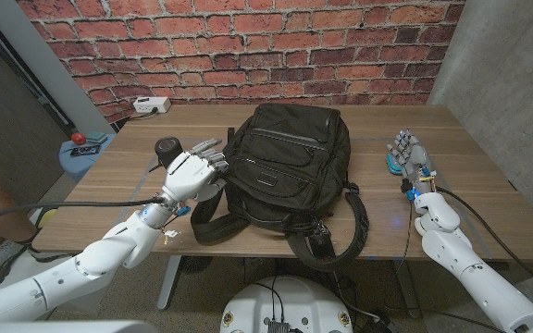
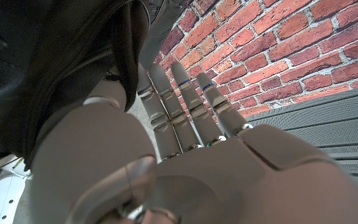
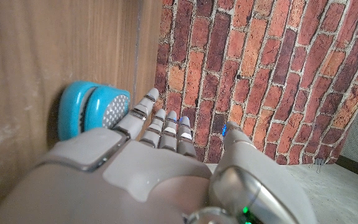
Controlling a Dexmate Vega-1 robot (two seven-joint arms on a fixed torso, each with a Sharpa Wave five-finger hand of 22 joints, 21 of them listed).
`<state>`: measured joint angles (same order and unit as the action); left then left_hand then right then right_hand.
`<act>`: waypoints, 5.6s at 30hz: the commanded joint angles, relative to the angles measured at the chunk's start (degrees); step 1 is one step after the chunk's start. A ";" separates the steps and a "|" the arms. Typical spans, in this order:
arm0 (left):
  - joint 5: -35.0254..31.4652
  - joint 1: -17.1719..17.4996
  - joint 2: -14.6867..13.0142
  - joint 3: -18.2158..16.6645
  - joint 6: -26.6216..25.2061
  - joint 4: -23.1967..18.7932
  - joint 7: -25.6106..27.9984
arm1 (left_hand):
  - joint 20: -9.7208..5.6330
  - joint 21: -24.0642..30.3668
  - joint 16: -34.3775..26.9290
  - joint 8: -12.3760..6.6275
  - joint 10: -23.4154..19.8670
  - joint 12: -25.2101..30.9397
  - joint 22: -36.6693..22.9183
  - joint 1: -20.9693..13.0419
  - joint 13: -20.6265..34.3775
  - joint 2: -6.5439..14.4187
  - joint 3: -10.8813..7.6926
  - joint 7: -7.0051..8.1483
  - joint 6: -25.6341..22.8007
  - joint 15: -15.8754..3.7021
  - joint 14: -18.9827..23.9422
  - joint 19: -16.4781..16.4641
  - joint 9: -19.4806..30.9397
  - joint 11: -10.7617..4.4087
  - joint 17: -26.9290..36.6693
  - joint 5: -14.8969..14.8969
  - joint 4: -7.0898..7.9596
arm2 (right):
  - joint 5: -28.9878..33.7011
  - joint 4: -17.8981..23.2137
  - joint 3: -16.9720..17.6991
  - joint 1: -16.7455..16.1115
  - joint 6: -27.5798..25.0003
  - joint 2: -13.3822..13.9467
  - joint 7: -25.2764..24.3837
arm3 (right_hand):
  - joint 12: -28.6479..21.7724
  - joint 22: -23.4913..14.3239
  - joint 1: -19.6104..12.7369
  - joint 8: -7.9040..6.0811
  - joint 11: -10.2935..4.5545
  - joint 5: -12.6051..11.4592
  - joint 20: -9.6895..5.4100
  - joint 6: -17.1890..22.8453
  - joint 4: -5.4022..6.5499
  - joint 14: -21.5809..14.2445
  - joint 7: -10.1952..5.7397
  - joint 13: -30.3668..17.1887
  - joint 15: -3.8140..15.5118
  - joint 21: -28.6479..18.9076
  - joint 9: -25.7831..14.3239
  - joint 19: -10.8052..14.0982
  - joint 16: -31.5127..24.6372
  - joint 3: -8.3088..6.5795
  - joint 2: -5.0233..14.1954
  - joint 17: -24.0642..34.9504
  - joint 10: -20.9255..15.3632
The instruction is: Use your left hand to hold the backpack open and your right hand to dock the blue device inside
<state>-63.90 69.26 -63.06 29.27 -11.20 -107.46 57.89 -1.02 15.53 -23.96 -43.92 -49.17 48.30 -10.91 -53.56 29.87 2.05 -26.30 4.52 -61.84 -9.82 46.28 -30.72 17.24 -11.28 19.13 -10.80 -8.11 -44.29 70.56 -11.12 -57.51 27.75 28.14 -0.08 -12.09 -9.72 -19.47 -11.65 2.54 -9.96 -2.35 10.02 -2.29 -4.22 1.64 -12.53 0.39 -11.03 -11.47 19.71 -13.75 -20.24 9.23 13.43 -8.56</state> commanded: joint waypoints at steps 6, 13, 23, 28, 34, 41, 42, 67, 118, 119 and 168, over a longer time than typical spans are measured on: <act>2.94 -0.30 -1.12 -2.43 0.85 -2.81 -2.06 | -0.08 0.14 -0.32 0.82 -1.46 -0.97 -0.13 0.76 -0.89 -0.32 -0.02 0.30 -1.05 -0.25 0.63 -0.35 -1.21 -0.51 0.16 0.29 -0.24 | 0.53 1.50 -0.27 0.30 -1.48 1.01 -0.58 | 0.00 -0.21 -0.23 -0.04 0.20 -0.11 -1.20 -0.23 -0.26 -0.37 0.01 0.00 -0.24 -0.31 -0.14 0.29 -0.01 -0.12 0.41 0.34 -0.08; 4.53 -0.17 -1.20 -3.79 1.52 -3.59 -3.23 | -0.25 0.03 -0.15 1.16 -1.53 -1.04 -0.10 0.94 -0.62 -0.32 -0.08 0.66 -1.13 -0.34 0.82 -0.11 -1.83 -0.64 0.05 0.35 -0.25 | 1.08 2.35 -0.46 0.47 -2.16 1.56 -1.02 | 0.03 -0.21 -0.24 -0.03 -0.04 -0.11 -1.13 -0.25 -0.28 -0.37 -0.03 0.00 -0.13 -0.31 -0.14 0.28 -0.01 -0.14 0.41 0.35 0.01; 6.07 -0.54 -1.18 -5.64 2.46 -4.72 -5.75 | -0.29 -0.04 -0.12 1.56 -2.35 -1.11 -0.07 1.10 -0.59 -0.30 0.01 0.76 -1.39 -0.62 1.08 0.04 -2.72 -0.64 0.16 0.47 -0.33 | 1.41 3.49 -0.52 0.07 -3.13 2.30 -1.57 | 0.00 -0.21 -0.31 -0.05 0.06 -0.12 -1.16 -0.22 -0.36 -0.32 0.02 0.00 -0.20 -0.30 -0.14 0.26 0.03 -0.18 0.39 0.34 -0.06; 6.86 -1.36 -0.11 -6.02 3.32 -4.53 -6.03 | -0.50 -0.08 -0.18 1.69 -3.34 -1.41 -0.05 1.19 -1.12 -0.31 0.07 0.91 -1.79 -0.97 1.33 0.10 -3.26 -0.66 0.19 0.56 -0.38 | 1.94 4.29 -0.63 -0.32 -3.68 2.89 -2.09 | 0.00 -0.21 -0.34 -0.05 0.01 -0.12 -1.13 -0.20 -0.39 -0.31 0.00 0.00 -0.16 -0.30 -0.14 0.25 0.04 -0.20 0.40 0.34 -0.07; 7.43 -2.53 1.87 -5.93 3.68 -3.88 -6.34 | -0.73 -0.08 -0.07 1.88 -5.11 -1.61 -0.03 1.05 -1.63 -0.64 -0.12 1.35 -2.37 -1.31 1.95 0.05 -3.98 -0.64 -0.19 0.52 -0.70 | 2.87 5.45 -0.87 -0.79 -4.41 3.61 -3.03 | 0.01 -0.21 -0.38 -0.05 0.12 -0.12 -1.11 -0.21 -0.44 -0.25 -0.03 0.00 -0.24 -0.29 -0.14 0.24 0.07 -0.23 0.39 0.33 -0.04; 9.38 -4.88 4.52 -5.54 5.04 -2.93 -7.40 | -0.73 -0.09 -0.19 2.10 -5.95 -1.51 -0.03 0.88 -1.29 -0.84 -0.08 1.05 -2.74 -1.32 2.22 0.03 -4.53 -0.59 -0.15 0.45 -0.91 | 4.12 7.18 -1.35 -1.32 -5.85 4.67 -4.22 | 0.06 -0.21 -0.41 -0.04 -0.21 -0.11 -1.10 -0.25 -0.49 -0.27 -0.07 0.00 -0.20 -0.28 -0.14 0.20 0.07 -0.24 0.36 0.34 0.11; 9.68 -5.13 4.72 -5.59 5.21 -2.86 -7.63 | -0.72 -0.09 -0.23 2.13 -6.03 -1.50 -0.03 0.86 -1.23 -0.81 -0.06 1.00 -2.80 -1.32 2.20 0.03 -4.60 -0.59 -0.10 0.45 -0.91 | 4.09 7.38 -1.42 -1.36 -6.09 4.75 -4.18 | 0.05 -0.21 -0.42 -0.03 -0.19 -0.11 -1.11 -0.26 -0.50 -0.24 -0.05 0.00 -0.19 -0.28 -0.14 0.21 0.08 -0.24 0.36 0.33 0.08; 13.02 -10.97 10.12 -4.36 7.19 -0.02 -10.12 | -0.28 -0.32 -0.25 3.04 -7.07 -0.64 -0.04 -0.22 0.56 -0.67 -0.14 -0.19 -2.99 -0.96 2.56 0.55 -5.73 0.08 0.53 -0.17 -1.30 | 5.49 10.88 -1.97 -3.22 -8.44 6.79 -5.33 | 0.06 -0.19 -1.33 0.00 0.02 -0.16 -1.06 -0.38 -1.39 -0.08 0.02 0.00 -0.30 -0.29 -0.14 0.28 0.37 -0.57 0.06 0.00 0.12; 22.48 -24.69 18.68 -1.04 12.22 8.50 -16.73 | 0.09 -0.78 1.14 4.06 -7.75 2.75 -0.06 -1.63 5.78 0.02 -0.59 -2.04 -3.12 -0.90 2.80 1.66 -5.74 1.02 1.41 -1.54 -1.27 | 19.31 26.65 -2.07 -7.14 -26.11 17.60 -19.23 | -0.51 -0.16 -4.64 -0.52 0.10 -0.39 -0.82 1.06 -4.48 -0.26 0.15 -0.01 -0.54 -0.24 -0.09 0.24 0.96 -1.59 -0.70 -0.96 -1.47; 22.55 -24.95 18.82 -0.90 12.29 8.65 -16.84 | 0.08 -0.78 1.15 4.05 -7.68 2.76 -0.06 -1.68 5.82 0.03 -0.60 -2.04 -3.15 -0.89 2.78 1.67 -5.73 1.03 1.43 -1.56 -1.30 | 19.58 27.10 -2.10 -7.19 -26.85 17.80 -19.60 | -0.53 -0.16 -4.71 -0.55 0.13 -0.39 -0.81 1.13 -4.54 -0.27 0.15 -0.01 -0.54 -0.24 -0.09 0.25 0.97 -1.60 -0.73 -0.98 -1.53; 30.27 -31.58 24.76 2.13 14.52 15.01 -20.94 | 0.41 -1.14 2.43 3.90 -7.61 4.62 -0.08 -1.94 7.91 -0.10 -0.72 -2.53 -2.97 -0.56 3.01 2.55 -4.92 1.32 2.22 -3.04 -1.10 | 28.08 41.22 -6.71 -0.46 -64.09 23.41 -27.69 | -4.01 -0.12 -10.08 -1.71 3.80 -0.33 2.53 6.81 -7.32 -6.05 3.91 -2.06 -2.28 -0.80 -0.25 3.78 0.02 -1.11 -3.93 -1.61 -9.74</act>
<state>-34.62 39.53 -39.57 30.54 2.50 -94.40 37.41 -0.85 14.59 -21.79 -39.65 -56.90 52.56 -10.94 -54.41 37.52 0.83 -26.62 2.24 -64.47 -10.54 49.03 -28.40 12.19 -10.00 21.15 -13.58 -9.41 -17.48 108.92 -16.20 -61.00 -27.17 50.34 -27.55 -15.62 -9.73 -28.67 -13.19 6.09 -9.96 -0.20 16.64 -9.57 -9.58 4.99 -14.25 -1.63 -11.69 -11.57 23.10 -13.36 -21.49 5.30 11.72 -17.52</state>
